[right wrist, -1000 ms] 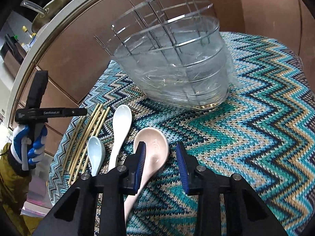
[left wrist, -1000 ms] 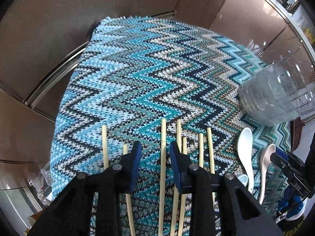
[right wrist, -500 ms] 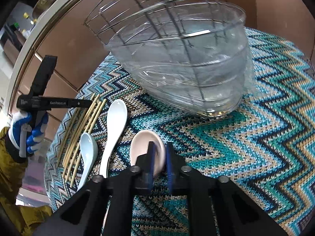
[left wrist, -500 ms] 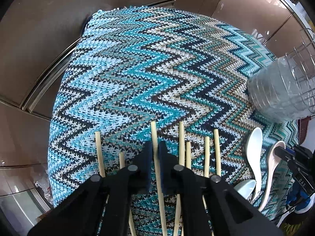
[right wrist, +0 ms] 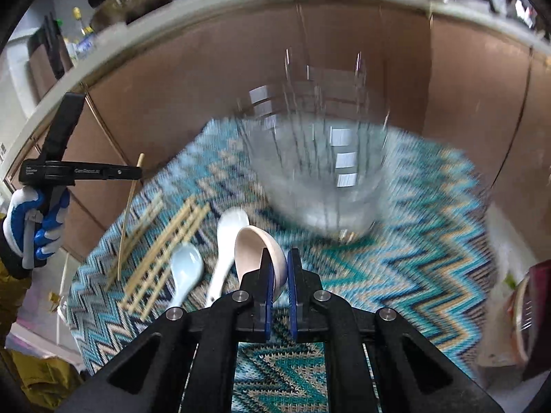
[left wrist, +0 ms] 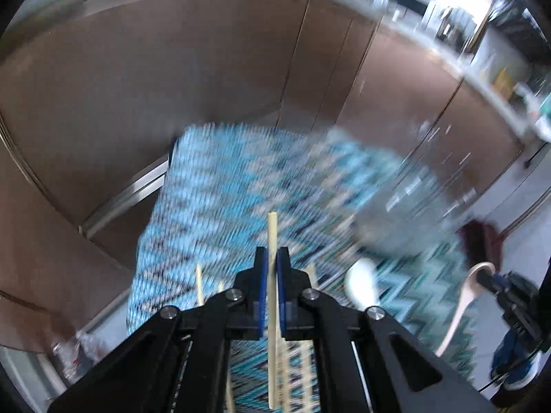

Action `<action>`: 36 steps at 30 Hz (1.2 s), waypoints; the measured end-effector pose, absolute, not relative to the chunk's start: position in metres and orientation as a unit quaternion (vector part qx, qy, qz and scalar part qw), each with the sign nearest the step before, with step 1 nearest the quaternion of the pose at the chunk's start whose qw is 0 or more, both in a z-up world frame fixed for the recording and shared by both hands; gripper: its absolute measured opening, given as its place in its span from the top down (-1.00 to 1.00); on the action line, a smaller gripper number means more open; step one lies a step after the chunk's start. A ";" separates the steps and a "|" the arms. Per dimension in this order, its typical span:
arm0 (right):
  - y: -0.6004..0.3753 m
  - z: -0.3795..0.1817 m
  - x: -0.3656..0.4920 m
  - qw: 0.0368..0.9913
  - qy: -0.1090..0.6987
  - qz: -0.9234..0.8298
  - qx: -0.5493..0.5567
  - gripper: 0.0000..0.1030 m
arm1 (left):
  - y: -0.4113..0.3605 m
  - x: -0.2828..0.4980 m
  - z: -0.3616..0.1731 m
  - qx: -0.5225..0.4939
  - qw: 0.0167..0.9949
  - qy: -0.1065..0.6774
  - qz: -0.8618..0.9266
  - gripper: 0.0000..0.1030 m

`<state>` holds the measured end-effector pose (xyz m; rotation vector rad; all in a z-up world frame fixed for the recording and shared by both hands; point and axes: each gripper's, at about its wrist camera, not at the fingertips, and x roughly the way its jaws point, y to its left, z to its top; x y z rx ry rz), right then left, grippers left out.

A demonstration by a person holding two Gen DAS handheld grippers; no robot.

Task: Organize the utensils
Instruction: 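Close the right gripper on the pale pink spoon while the left gripper grasps one chopstick, then lift both held utensils over the wire holder and open both grippers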

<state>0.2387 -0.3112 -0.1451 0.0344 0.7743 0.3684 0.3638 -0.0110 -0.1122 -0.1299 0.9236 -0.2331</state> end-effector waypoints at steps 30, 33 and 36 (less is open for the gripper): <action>-0.317 -0.094 0.299 0.990 0.117 -0.079 -0.024 0.79 | -0.157 0.411 -0.076 -0.133 0.974 0.153 -0.101 0.90; -0.312 -0.110 0.297 0.989 0.125 -0.070 -0.022 0.71 | -0.157 0.409 -0.086 -0.127 0.973 0.161 -0.108 0.87; -0.310 -0.120 0.294 0.989 0.132 -0.064 -0.019 0.43 | -0.152 0.402 -0.087 -0.131 0.972 0.164 -0.107 0.81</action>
